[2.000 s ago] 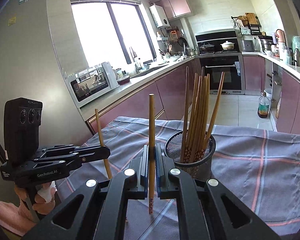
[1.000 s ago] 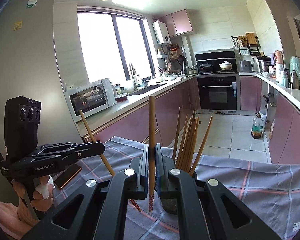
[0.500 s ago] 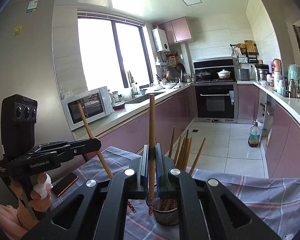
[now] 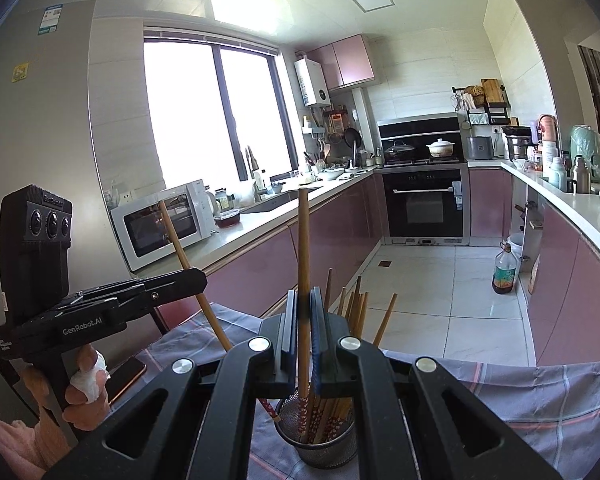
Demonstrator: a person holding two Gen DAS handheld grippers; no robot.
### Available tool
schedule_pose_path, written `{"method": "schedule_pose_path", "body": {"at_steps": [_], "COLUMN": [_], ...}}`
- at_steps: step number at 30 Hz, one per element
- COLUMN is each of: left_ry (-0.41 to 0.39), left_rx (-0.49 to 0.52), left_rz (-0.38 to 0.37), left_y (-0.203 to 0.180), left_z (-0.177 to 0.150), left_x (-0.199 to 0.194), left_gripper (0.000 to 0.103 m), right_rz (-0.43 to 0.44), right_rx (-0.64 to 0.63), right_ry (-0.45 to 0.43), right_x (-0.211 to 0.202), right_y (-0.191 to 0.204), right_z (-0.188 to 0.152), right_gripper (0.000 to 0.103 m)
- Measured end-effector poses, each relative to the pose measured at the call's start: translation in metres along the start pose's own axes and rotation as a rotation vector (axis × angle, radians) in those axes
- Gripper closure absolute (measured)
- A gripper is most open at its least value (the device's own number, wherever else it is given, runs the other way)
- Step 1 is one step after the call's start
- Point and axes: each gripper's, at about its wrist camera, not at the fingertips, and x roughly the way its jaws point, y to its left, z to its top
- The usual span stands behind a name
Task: Organize utensils
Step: 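Lower the chopstick into the mesh cup with the right tool while the left tool lowers its own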
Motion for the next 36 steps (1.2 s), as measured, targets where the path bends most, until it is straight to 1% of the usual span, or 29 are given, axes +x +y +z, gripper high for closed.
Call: {"method": "schedule_pose_path", "body": {"at_steps": [10, 20, 36], "left_ry": [0.053, 0.081, 0.131], "left_rx": [-0.005, 0.017, 0.014], "left_rz": [0.011, 0.026, 0.028], "left_y": [0.003, 0.000, 0.012], "left_z": [-0.003, -0.008, -0.013], "left_x": [0.024, 0.038, 0.065], "left_gripper": [0.096, 0.096, 0.096], "right_rz": [-0.025, -0.049, -0.066], "right_rx": [0.013, 0.014, 0.024], "right_ry": [0.027, 0.050, 0.083], "right_x": [0.016, 0.027, 0.041], "right_y": [-0.005, -0.006, -0.006], "right_z": [-0.006, -0.007, -0.016], "right_gripper": [0.098, 0.098, 0.098]}}
